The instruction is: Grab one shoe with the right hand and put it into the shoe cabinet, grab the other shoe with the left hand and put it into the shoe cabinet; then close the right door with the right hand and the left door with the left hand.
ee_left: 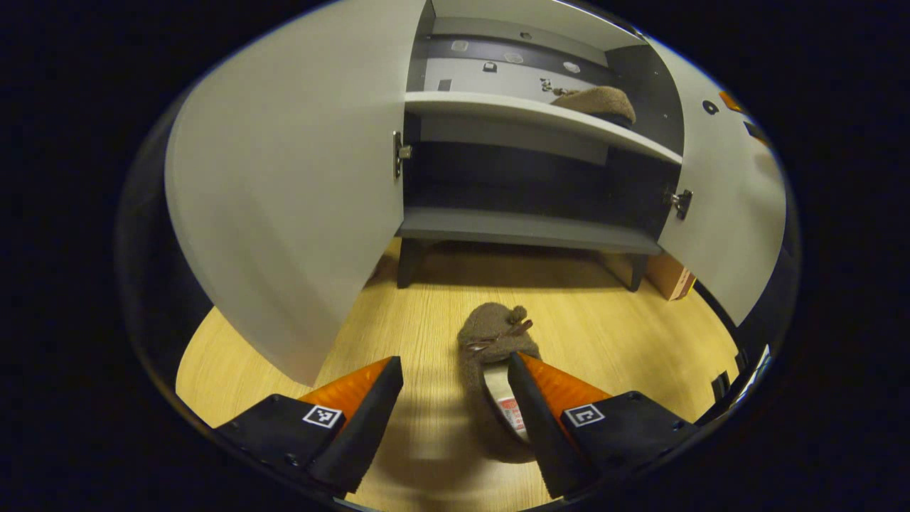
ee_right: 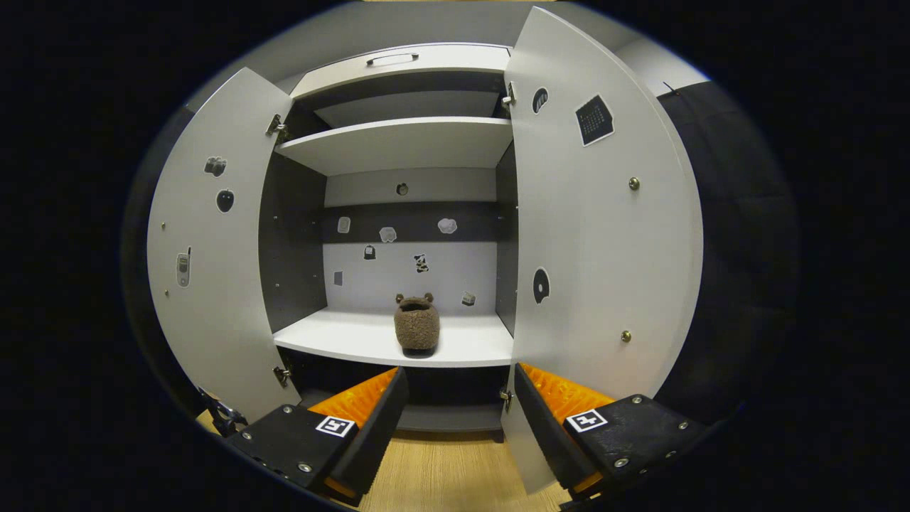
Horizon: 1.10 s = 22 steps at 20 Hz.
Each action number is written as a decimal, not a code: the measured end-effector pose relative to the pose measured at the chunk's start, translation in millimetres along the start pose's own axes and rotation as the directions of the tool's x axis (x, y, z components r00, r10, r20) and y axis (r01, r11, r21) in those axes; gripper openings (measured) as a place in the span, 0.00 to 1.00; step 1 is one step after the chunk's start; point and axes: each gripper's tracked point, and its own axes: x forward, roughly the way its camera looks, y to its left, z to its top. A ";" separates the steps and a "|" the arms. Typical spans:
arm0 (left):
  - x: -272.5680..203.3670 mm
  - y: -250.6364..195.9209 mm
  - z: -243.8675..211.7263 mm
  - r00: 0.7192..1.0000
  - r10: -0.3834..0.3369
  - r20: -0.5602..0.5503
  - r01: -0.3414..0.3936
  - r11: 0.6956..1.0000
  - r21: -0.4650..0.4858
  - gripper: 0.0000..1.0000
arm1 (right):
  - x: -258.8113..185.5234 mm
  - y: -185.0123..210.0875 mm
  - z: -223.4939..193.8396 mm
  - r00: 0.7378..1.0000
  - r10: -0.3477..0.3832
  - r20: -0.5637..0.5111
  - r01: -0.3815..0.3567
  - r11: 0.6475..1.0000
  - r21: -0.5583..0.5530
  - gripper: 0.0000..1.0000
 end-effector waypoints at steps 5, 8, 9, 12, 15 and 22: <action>22.2 1.8 -28.1 0.995 -0.012 -0.096 0.010 1.000 -0.012 1.00 | 1.0 -2.2 -11.1 1.000 -0.001 -0.025 0.001 1.000 0.003 0.92; 31.5 -3.0 -39.2 0.988 -0.034 -0.149 0.030 0.999 -0.033 0.96 | 0.1 -4.4 -13.5 0.999 -0.003 -0.033 0.004 1.000 0.016 0.92; 35.7 -8.7 -40.7 0.986 -0.057 -0.158 0.052 0.998 -0.040 0.85 | -0.8 -4.8 -13.9 0.999 -0.003 -0.035 0.004 1.000 0.018 0.92; 41.8 -22.2 -40.3 0.982 -0.091 -0.167 0.088 0.996 -0.029 0.47 | -0.8 -6.8 -10.1 1.000 -0.008 -0.028 0.008 1.000 0.017 0.93; 42.5 -14.8 -39.6 0.980 -0.065 -0.190 0.080 0.994 0.069 0.22 | -3.3 -5.5 -6.0 1.000 -0.002 -0.019 0.003 1.000 0.030 0.92; 5.0 -21.5 27.3 0.971 -0.144 -0.190 0.156 0.987 0.050 0.07 | -8.1 -3.1 5.1 1.000 0.005 0.012 -0.006 0.998 0.068 0.92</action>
